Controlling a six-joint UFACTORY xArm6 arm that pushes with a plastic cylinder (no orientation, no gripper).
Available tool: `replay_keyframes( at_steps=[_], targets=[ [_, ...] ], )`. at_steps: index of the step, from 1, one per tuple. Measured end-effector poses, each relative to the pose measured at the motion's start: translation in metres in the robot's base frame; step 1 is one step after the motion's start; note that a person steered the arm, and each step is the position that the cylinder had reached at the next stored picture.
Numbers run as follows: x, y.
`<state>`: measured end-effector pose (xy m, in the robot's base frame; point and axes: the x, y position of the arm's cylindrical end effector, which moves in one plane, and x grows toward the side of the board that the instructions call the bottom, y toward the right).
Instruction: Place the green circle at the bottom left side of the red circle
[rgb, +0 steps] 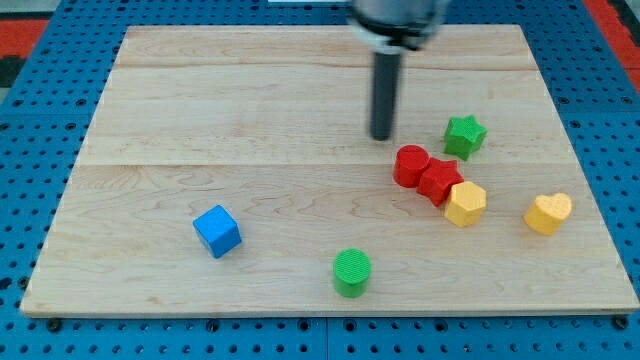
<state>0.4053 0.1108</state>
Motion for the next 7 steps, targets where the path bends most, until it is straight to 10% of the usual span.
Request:
replay_keyframes(
  at_steps=[2,4,7],
  targets=[
    [0.013,0.065],
    [-0.012,-0.083],
    [0.212,-0.039]
  ],
)
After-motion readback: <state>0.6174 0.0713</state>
